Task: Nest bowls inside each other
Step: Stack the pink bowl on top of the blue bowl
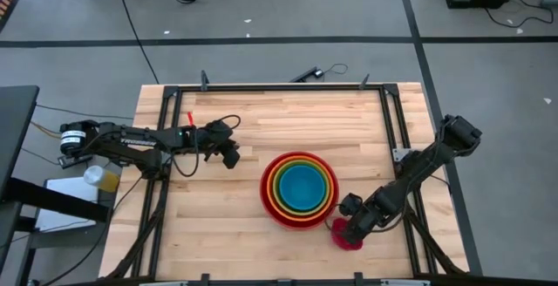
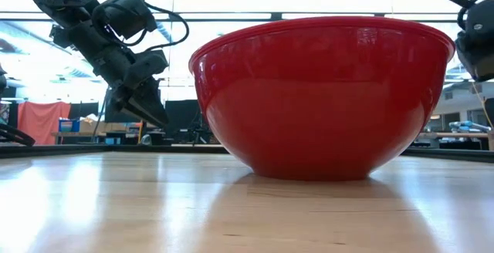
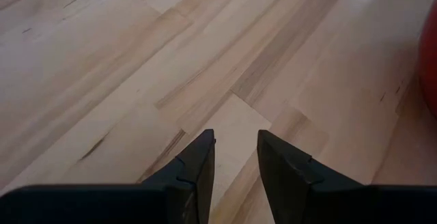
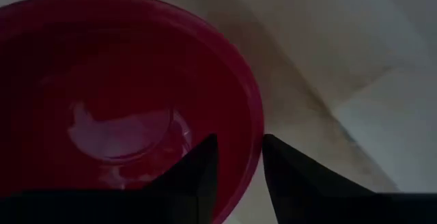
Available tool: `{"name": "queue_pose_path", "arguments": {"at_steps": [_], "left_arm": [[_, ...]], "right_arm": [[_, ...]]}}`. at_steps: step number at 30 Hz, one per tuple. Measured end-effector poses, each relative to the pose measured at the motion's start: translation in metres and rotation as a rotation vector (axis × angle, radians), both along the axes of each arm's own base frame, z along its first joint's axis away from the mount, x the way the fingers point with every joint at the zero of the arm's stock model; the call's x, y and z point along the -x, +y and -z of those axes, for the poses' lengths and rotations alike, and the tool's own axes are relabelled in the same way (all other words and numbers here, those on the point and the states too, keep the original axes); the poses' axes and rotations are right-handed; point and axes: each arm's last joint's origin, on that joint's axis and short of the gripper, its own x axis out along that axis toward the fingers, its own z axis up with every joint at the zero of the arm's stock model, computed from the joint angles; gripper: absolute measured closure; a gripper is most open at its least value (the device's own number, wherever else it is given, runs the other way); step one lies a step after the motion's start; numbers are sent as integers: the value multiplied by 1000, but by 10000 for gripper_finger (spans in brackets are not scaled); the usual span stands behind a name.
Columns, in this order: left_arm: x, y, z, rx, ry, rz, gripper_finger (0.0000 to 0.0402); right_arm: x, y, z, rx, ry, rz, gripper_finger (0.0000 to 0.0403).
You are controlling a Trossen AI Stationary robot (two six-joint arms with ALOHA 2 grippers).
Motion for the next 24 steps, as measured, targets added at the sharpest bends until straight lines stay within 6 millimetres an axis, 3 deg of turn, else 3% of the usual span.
{"name": "queue_pose_path", "arguments": {"at_steps": [10, 17, 21, 24], "left_arm": [[0, 0, 0, -1, 0, 1, 285], [0, 0, 0, -18, 9, 21, 285], [0, 0, 0, -19, 9, 21, 285], [0, 0, 0, -15, 6, 17, 285]], "right_arm": [[6, 2, -15, -34, -46, 58, 284], [0, 11, -4, -59, -59, -14, 283], [-4, 8, -5, -82, -67, -6, 342], [-4, 1, -17, -108, -92, 40, 382]]}}
